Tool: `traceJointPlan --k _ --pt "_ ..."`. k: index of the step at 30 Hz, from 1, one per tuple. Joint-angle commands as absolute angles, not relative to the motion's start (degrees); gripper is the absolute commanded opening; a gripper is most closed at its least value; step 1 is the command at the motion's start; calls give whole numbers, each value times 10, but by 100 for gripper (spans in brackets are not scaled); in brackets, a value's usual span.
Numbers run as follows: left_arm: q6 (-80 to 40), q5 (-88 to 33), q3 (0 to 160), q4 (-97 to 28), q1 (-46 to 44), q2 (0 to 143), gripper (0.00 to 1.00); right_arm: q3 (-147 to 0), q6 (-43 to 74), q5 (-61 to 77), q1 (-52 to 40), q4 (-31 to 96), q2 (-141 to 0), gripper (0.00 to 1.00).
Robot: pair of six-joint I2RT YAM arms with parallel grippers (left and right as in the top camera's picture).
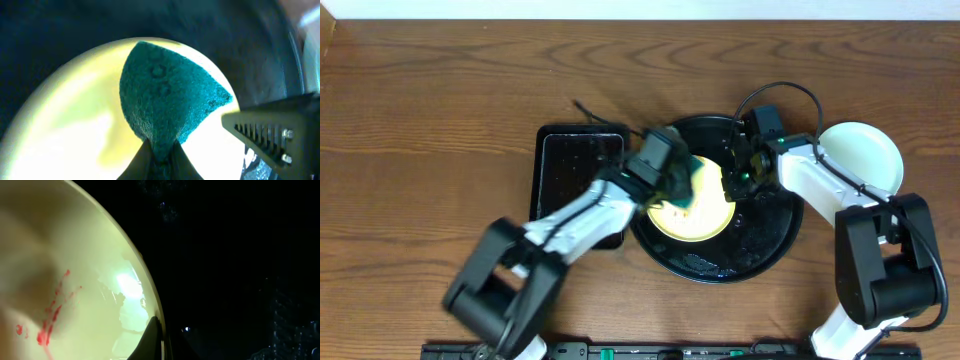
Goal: Clean dirty plates on tray and stack at the side
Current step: 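Scrub the stained yellow plate with the sponge in the left gripper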
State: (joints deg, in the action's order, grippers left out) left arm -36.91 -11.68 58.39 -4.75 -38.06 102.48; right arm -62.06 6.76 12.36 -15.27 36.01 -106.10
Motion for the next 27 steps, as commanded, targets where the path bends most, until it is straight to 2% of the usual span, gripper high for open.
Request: traceJointPlan --k 1,6,11,14,17,22,27 --pt "-398 -113 593 -20 -416 1048 7 -587 73 118 -158 357 -1085 1" --pt "-409 -69 593 -33 -429 1081 7 -587 72 118 -158 357 -1085 1" --pt "-413 69 593 -149 -407 1084 7 -587 72 118 -158 357 -1085 1" --pt "-413 89 593 -195 -383 1084 7 -587 72 118 -158 357 -1085 1" --pt "-404 75 593 -207 -361 1078 7 -587 72 118 -158 358 -1085 1" --pt "-348 -29 626 -199 -351 1043 7 -587 72 118 -158 358 -1085 1" --pt "-333 -95 638 -143 -359 1002 7 -587 72 118 -158 358 -1085 1"
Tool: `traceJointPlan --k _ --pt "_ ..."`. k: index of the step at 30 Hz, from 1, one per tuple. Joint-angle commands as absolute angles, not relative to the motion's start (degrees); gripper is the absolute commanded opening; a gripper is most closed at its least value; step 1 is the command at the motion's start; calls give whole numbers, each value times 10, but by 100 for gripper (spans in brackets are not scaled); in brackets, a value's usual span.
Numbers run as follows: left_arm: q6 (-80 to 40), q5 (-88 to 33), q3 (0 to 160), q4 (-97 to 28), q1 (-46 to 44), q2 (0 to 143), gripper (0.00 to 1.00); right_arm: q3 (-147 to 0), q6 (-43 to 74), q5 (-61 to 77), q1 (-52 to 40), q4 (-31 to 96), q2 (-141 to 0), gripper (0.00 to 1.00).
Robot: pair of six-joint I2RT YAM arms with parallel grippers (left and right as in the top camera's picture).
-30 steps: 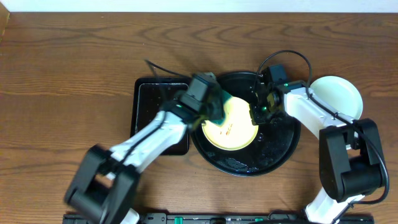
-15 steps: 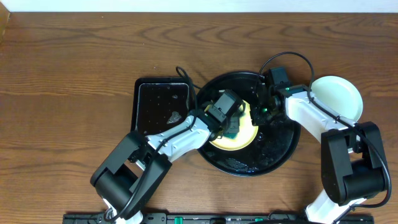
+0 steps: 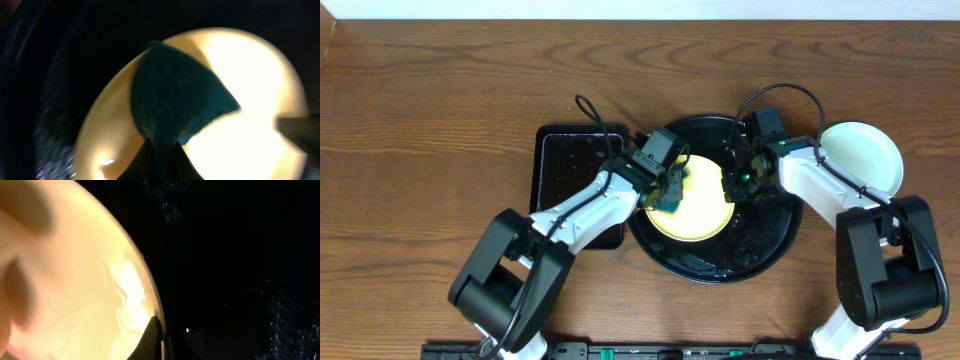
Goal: Clean dirty plates on tray and stack at the side
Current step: 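Scrub the stained yellow plate with the sponge in the left gripper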
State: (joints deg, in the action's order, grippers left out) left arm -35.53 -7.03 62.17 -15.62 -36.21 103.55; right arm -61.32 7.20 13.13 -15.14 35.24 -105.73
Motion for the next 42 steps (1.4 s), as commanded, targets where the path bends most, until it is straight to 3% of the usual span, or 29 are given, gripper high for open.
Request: traceJointPlan --k 1,9,16,26,37,42 --pt "-337 -97 638 -136 -362 1001 7 -587 72 118 -158 358 -1085 1" --pt "-433 -97 637 -132 -394 1040 7 -587 72 118 -158 358 -1085 1" --pt "-433 -100 637 -112 -435 1103 7 -587 72 118 -158 358 -1085 1" --pt "-391 119 637 -191 -381 1121 7 -587 72 118 -158 362 -1085 1" --pt "-306 -50 655 -237 -326 1011 7 -587 72 118 -158 362 -1085 1" --pt "-250 -53 655 -311 -310 911 7 -587 72 118 -158 359 -1085 1"
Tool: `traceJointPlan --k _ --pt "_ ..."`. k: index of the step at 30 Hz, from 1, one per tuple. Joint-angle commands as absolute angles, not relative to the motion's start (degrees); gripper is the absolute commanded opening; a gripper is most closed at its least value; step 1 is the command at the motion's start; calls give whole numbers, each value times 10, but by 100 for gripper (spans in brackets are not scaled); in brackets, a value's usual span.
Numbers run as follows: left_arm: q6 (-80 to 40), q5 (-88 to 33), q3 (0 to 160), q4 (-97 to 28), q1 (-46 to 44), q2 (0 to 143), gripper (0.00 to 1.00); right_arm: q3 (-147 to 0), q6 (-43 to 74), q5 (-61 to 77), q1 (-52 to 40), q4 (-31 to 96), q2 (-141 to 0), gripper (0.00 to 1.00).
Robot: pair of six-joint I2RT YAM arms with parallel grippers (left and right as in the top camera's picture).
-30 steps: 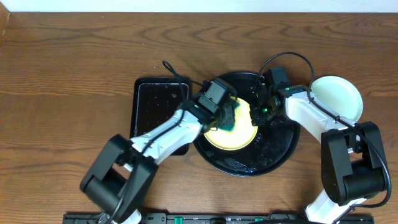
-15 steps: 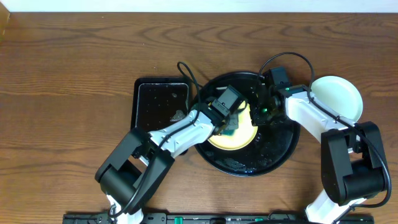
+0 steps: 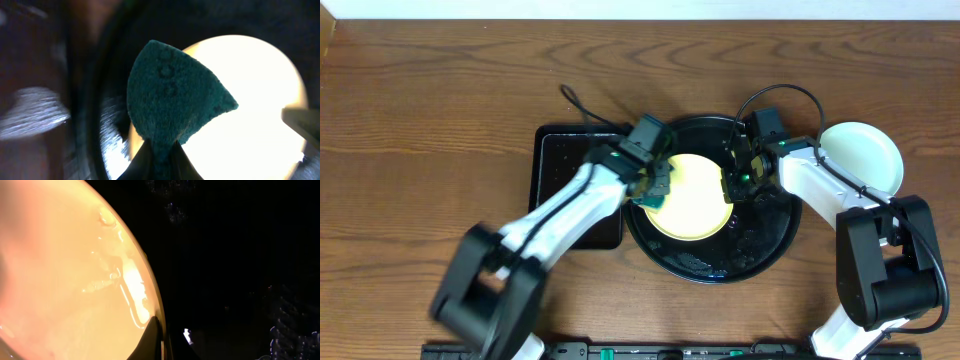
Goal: Clean dirty plates on tray and stack at the side
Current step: 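Scrub the stained yellow plate with the sponge in the left gripper, then return the sponge to the small black tray with the left gripper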
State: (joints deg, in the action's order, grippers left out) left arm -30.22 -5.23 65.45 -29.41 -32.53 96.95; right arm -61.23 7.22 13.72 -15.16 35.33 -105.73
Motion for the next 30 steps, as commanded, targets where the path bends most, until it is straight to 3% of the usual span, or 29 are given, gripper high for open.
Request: traceJointPlan --k 1,5,8,10,14,26,27,30 --pt "-241 -51 655 -323 -302 893 7 -587 72 118 -158 359 -1085 2" --pt "-227 -18 654 -369 -252 844 7 -587 72 118 -158 350 -1085 24" --pt "-227 -21 648 -384 -213 840 7 -587 72 118 -158 337 -1085 26" --pt "-223 -20 635 -383 -192 846 7 -587 72 119 -158 323 -1085 24" --pt "-223 10 608 -368 -164 875 7 -587 72 118 -158 310 -1085 1" --pt "-216 19 598 -268 -122 1005 8 -587 72 118 -158 319 -1085 1" --pt "-216 25 598 -267 -121 1013 12 -587 72 118 -158 320 -1085 1" --pt "-216 30 598 -272 -116 1024 49 -587 72 118 -158 323 -1085 1"
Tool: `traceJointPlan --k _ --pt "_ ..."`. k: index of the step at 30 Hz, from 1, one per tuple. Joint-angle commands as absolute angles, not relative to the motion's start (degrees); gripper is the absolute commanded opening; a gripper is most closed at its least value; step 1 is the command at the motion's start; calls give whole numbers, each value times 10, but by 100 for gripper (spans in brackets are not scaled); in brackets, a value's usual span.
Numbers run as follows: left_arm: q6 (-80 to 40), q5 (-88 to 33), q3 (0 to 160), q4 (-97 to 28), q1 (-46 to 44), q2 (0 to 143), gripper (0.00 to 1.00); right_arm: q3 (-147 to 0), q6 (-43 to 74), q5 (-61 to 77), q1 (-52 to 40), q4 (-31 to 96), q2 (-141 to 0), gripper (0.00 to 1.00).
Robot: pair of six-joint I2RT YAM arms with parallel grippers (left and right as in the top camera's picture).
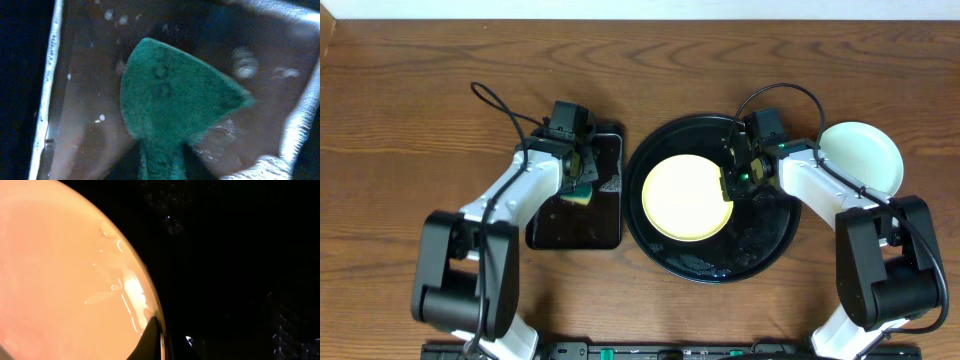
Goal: Clean dirty plates on tray and stack at the side
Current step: 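Return the sponge to the small black tray with the left gripper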
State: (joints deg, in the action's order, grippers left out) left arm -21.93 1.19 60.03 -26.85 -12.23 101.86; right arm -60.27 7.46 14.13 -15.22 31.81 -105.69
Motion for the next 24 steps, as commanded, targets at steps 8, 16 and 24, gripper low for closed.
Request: traceJointPlan --k 8,16,24 --pt "-216 30 598 -329 -115 1012 64 -587 72 118 -158 324 -1085 1" --pt "-216 6 598 -368 -116 1013 65 -587 72 118 -158 324 -1085 1" --pt "-216 6 598 -413 -116 1013 60 -587 72 118 -158 326 -1085 1"
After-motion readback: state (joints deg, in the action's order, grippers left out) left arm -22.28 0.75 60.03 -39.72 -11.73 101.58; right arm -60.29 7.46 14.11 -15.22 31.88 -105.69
